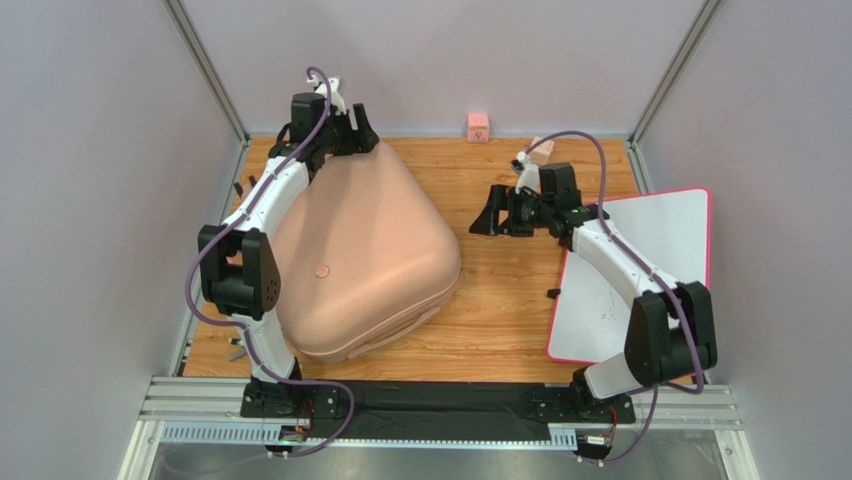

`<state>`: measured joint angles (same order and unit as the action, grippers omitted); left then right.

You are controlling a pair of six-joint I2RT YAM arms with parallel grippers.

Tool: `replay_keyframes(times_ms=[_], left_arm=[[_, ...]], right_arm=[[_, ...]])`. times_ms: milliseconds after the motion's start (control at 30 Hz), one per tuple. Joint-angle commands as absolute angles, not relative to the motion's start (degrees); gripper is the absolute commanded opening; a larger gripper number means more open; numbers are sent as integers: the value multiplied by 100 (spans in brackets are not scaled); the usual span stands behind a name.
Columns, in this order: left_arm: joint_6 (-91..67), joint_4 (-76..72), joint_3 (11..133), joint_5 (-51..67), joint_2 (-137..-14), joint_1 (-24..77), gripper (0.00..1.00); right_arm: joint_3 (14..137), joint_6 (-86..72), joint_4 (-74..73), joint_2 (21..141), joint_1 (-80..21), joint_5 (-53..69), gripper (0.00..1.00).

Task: Pack the luggage
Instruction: Zip the luggage at the center of the board.

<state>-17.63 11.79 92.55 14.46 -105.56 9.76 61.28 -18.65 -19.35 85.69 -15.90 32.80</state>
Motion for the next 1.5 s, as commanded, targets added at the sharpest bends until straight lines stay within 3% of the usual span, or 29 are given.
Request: replay_keyframes(times_ms=[0,233,400,767,967,1167,1467], left_arm=[[-1565,2724,9632,1232,-10443,1090,83],[-1731,3812,9888,572,-9353,800,86],[-1819,4244,9054,-148,-7993,510,91],[-2205,5176,6902,-80,-5724,-808,95],[-2303,5466,6232,-97,-5089,-870,97],[-2478,5467,5775,632,-4729,-1204,97],[-2399,5845,5608,335,-4518,-1406,96]], right_arm=[[5933,-1110,-2715,7920,-1477,2673,91],[5318,-862,-2463,7339,-1520,2647,91],[5011,-414,-2180,7330,-1775,2671,90],[4333,148,-422,7531,-2346,3190,90],[4447,562,-53,7936,-2487,3506,88],[4676,931,-132,8507,-2540,3779,85],[4421,932,193,8376,-2663,4157,70]])
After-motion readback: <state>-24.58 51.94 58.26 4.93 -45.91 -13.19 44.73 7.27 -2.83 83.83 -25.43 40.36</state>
